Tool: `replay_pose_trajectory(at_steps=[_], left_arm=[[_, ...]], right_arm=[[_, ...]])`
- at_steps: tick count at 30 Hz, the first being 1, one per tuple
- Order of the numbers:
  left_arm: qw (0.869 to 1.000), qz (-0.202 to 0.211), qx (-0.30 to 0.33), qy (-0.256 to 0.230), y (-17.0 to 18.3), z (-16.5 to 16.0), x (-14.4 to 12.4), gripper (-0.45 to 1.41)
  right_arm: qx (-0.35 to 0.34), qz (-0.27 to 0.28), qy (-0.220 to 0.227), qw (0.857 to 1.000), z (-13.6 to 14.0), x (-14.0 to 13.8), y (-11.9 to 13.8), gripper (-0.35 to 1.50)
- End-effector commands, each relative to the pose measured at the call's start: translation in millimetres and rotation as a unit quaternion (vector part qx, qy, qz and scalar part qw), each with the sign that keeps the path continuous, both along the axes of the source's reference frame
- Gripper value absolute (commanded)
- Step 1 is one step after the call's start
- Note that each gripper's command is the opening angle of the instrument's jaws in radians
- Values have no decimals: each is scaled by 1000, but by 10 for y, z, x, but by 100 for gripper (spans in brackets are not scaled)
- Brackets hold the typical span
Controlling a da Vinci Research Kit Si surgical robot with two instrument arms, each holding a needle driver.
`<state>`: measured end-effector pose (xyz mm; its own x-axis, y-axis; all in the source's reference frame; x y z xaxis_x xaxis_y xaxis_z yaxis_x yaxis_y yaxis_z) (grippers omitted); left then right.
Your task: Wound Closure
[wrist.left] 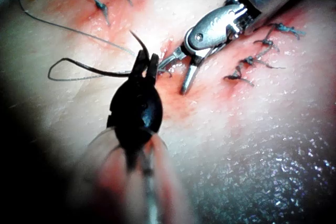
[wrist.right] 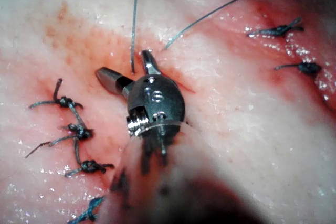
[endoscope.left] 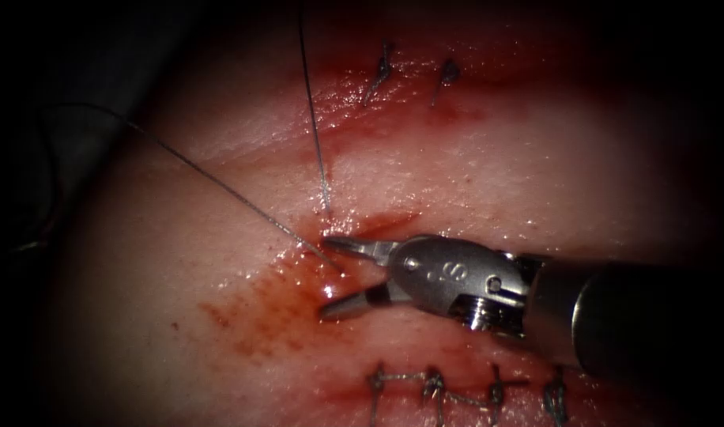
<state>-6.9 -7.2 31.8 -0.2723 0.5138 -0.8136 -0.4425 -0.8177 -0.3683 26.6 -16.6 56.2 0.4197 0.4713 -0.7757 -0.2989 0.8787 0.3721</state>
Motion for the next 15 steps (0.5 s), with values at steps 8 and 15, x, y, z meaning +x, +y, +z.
replay_pose_trajectory(at_steps=[8,15], left_arm=[[1000,-3,-1,2,2,17,-9,-45],[1000,1,-1,11,-3,25,-19,-45]], right_arm=[[18,-10,4,1000,-47,-8,-35,-35],[37,-42,18,998,-95,6,-72,-35]])
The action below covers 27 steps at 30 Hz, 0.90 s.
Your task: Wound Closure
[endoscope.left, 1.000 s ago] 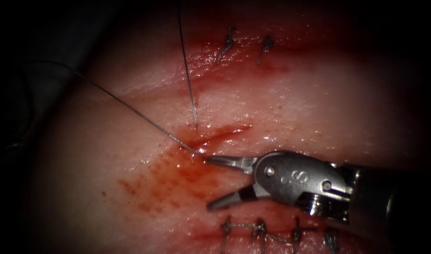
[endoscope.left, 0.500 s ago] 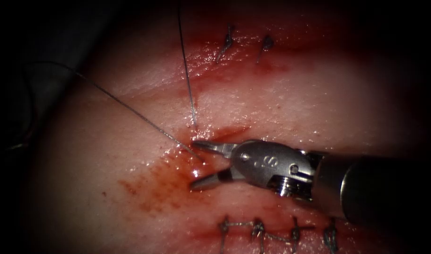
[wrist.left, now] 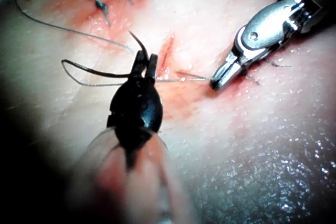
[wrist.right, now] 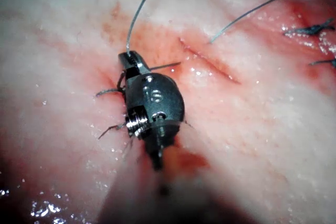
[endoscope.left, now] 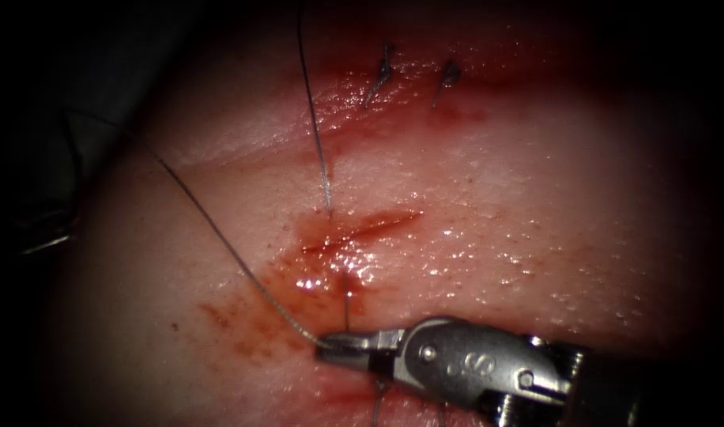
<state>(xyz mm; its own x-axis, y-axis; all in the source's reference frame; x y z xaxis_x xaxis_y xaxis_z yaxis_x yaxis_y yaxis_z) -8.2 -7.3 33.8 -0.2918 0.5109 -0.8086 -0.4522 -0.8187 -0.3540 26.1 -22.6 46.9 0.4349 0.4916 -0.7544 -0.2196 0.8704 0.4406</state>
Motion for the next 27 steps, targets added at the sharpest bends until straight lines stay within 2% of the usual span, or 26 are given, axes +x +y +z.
replay_pose_trajectory(at_steps=[1,8,12,13,14,15,16,19,23,27], left_arm=[[1000,4,2,2,-3,6,-8,-45],[1000,8,1,11,-5,6,-7,-45],[1000,7,-1,21,-6,7,-7,-45],[1000,9,-3,28,-7,7,-6,-45],[999,9,-3,31,-7,8,-6,-45],[999,9,-5,36,-7,8,-5,-45],[999,8,-10,45,-7,9,-4,-45],[997,3,-24,80,-4,14,1,-45],[993,-4,-35,116,0,24,7,-45],[983,-8,-55,173,8,40,15,-45]], right_arm=[[7,-6,8,1000,-13,17,-19,-35],[23,-21,24,999,-37,47,-46,-35],[24,-20,24,999,-42,57,-45,-35],[17,-6,40,999,-41,58,-37,37],[8,0,51,999,-39,58,-32,81],[-3,4,60,998,-38,56,-27,108],[-16,15,67,998,-37,51,-19,126],[-64,32,58,996,-35,33,4,136],[-79,39,62,994,-35,9,23,135],[-91,49,54,993,-37,-18,40,131]])
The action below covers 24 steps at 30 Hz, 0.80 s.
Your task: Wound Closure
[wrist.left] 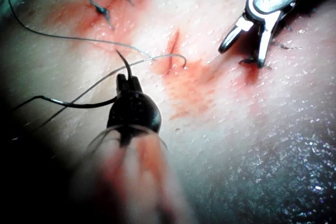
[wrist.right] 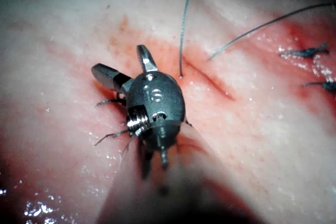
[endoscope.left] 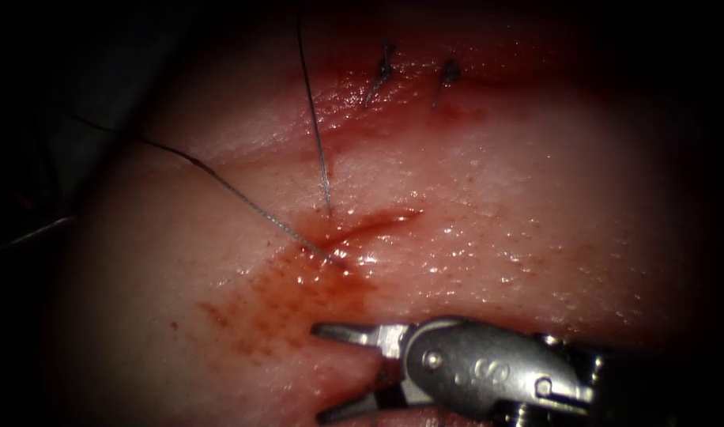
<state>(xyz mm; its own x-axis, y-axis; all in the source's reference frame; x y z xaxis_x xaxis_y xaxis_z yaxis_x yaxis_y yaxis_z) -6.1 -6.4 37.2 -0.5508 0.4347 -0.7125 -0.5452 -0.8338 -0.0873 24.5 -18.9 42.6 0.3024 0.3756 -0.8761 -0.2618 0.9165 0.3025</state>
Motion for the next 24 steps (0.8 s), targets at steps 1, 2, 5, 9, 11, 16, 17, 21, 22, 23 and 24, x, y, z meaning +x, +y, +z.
replay_pose_trajectory(at_steps=[1,2,5,9,11,16,17,21,22,23,24], left_arm=[[1000,-1,-5,15,1,12,-3,-45],[1000,-2,-7,22,2,15,-1,-45],[1000,-3,-8,25,2,18,0,-45],[1000,-4,-8,28,-1,16,-3,-45],[1000,-3,-8,26,-2,15,-4,-45],[1000,4,-8,13,-3,12,-6,-45],[1000,3,-8,13,-3,12,-6,-45],[1000,4,-8,12,-3,12,-7,-45],[1000,4,-8,12,-3,12,-7,-45],[1000,4,-8,12,-3,12,-7,-45],[1000,4,-8,12,-3,12,-7,-45]], right_arm=[[3,10,-11,1000,7,-13,7,125],[1,16,-19,1000,10,-19,11,121],[2,26,-27,999,18,-23,16,121],[-1,33,-51,998,63,-17,28,116],[-1,31,-55,998,71,-14,29,114],[15,30,-65,997,107,5,32,101],[14,30,-67,997,110,8,32,99],[31,32,-75,996,114,14,29,44],[35,31,-77,996,113,15,28,24],[37,32,-76,996,112,15,27,5],[45,35,-76,995,111,17,26,-11]])
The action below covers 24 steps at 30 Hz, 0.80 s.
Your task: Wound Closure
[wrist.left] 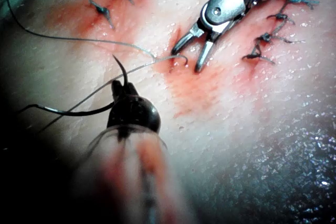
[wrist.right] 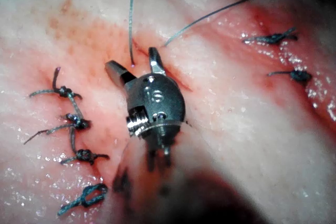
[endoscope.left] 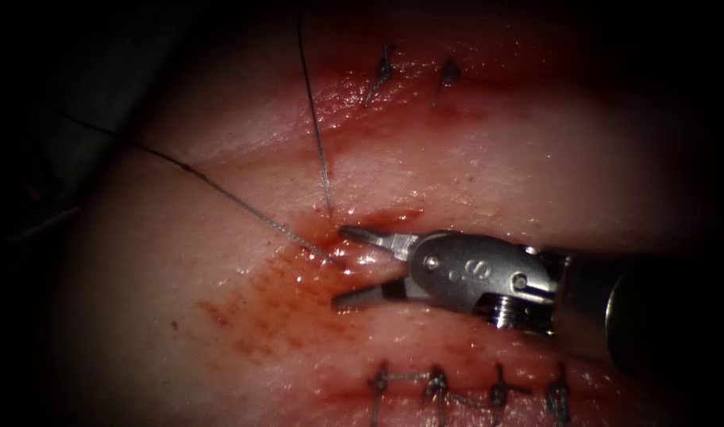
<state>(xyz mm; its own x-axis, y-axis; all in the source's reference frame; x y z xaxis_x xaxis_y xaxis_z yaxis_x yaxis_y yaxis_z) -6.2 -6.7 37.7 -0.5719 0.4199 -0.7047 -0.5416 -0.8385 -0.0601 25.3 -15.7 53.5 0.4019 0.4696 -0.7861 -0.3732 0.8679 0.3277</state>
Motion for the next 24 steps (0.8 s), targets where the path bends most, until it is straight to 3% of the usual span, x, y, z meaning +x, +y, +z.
replay_pose_trajectory(at_steps=[1,11,15,24], left_arm=[[1000,0,0,-1,-1,6,-6,-45],[1000,2,1,-1,-2,6,-7,-45],[1000,3,1,2,-3,6,-10,-45],[1000,10,3,4,-6,8,-14,-45]], right_arm=[[7,0,1,1000,1,10,-6,-35],[23,-27,-12,999,-27,7,-30,-35],[27,-65,-7,997,-65,14,-64,-35],[39,-111,-4,993,-117,45,-123,-35]])
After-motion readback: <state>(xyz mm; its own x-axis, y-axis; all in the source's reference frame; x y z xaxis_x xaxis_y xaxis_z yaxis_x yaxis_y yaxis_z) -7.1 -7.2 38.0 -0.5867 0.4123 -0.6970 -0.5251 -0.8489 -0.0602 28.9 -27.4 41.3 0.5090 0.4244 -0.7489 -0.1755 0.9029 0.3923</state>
